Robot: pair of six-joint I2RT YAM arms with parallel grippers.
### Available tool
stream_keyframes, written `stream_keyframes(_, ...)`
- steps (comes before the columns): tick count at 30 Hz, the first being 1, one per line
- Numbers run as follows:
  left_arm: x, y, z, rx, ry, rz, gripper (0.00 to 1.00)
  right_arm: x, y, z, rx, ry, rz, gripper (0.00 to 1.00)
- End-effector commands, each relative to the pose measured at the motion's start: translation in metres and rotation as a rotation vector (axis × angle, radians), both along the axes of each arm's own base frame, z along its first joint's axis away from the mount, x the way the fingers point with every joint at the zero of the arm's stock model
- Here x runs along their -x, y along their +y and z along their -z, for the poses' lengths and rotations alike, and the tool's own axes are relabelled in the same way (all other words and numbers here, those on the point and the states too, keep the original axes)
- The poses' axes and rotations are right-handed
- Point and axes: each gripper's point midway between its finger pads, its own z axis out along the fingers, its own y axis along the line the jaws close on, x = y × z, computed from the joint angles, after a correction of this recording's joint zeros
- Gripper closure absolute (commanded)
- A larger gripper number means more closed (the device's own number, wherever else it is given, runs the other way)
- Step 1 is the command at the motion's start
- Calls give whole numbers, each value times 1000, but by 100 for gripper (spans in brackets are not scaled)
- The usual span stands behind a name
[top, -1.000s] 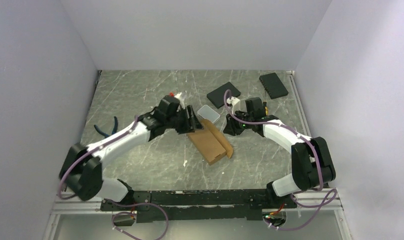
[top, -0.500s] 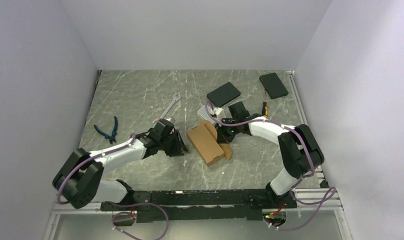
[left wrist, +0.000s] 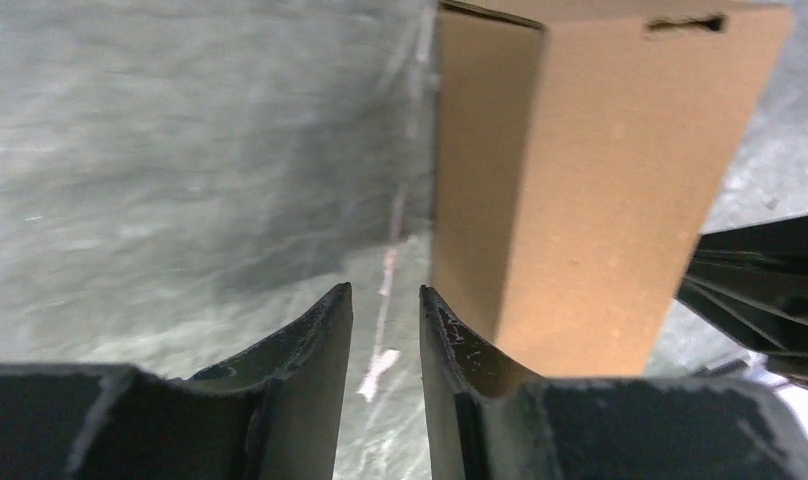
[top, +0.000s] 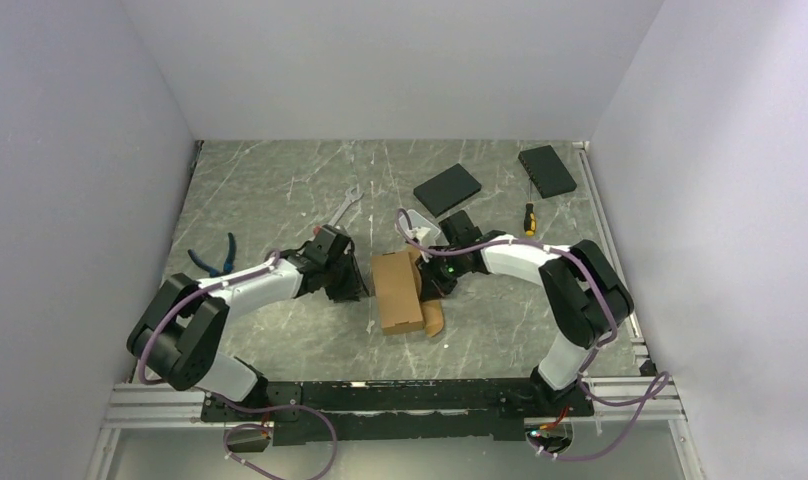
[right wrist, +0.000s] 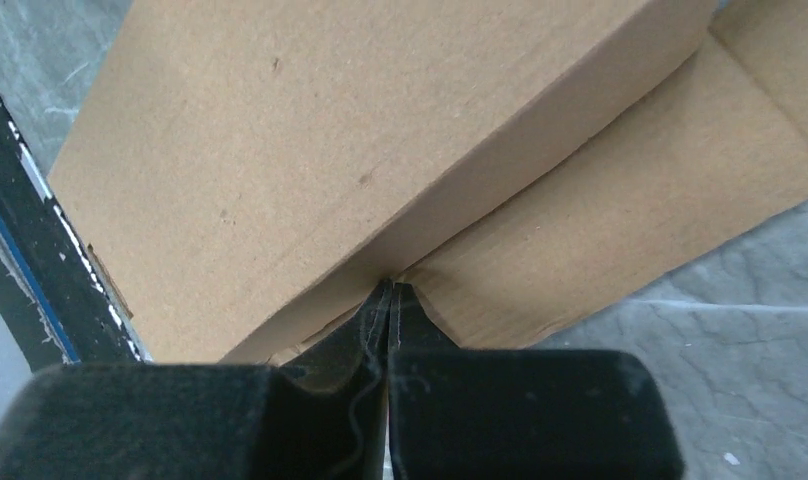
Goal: Fold the paper box
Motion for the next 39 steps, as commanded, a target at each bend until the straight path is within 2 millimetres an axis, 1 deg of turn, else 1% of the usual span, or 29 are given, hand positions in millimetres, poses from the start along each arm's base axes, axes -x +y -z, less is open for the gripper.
stream_keyframes(1,-7,34,-10,-112,-45,-50,64,-32,3,-28,-11,-130,35,96)
stream_keyframes(4,-3,40,-19,-111,-65,-48,63,-39,-4,-43,-11,-198,33,95)
stream_keyframes(6,-1,37,-31,-77,-94,-26,60,-41,-10,-58,-24,-248,16,94)
stream_keyframes(8,1,28,-46,-11,-129,14,55,-40,-15,-72,-47,-298,-27,93)
stream_keyframes(9,3,23,-53,26,-148,34,50,-38,-16,-80,-67,-329,-62,90)
stream_keyframes(10,4,18,-60,66,-168,51,44,-34,-16,-87,-90,-358,-93,87)
stream_keyframes(11,5,13,-64,98,-182,65,41,-31,-16,-93,-113,-395,-122,83)
stream_keyframes(13,6,7,-67,138,-191,84,37,-26,-17,-98,-141,-458,-148,76)
stream_keyframes(15,6,4,-64,144,-175,92,36,-26,-19,-94,-138,-476,-147,77)
stream_keyframes(16,5,2,-62,145,-166,96,36,-26,-19,-90,-128,-466,-142,80)
stream_keyframes(18,2,-3,-59,154,-151,107,36,-30,-21,-80,-98,-420,-117,93)
stream_keyframes(19,1,-7,-58,163,-149,117,35,-30,-20,-74,-84,-375,-96,97)
stream_keyframes(20,-1,-11,-57,172,-146,129,33,-31,-17,-71,-81,-320,-73,99)
stream_keyframes(22,-7,-17,-55,176,-136,143,30,-28,-13,-59,-72,-203,-44,99)
stream_keyframes(24,-13,-23,-53,181,-126,160,29,-25,-9,-46,-68,-109,-15,100)
stream_keyframes(27,-19,-28,-47,172,-105,166,29,-24,-5,-31,-67,-24,28,100)
stream_keyframes(30,-20,-27,-35,142,-71,161,29,-18,5,-28,-115,47,36,100)
stream_keyframes(34,-20,-23,-19,94,-29,158,32,-8,20,-31,-201,154,35,99)
stream_keyframes(39,-25,-21,-7,55,-2,178,37,-6,26,-30,-235,199,48,99)
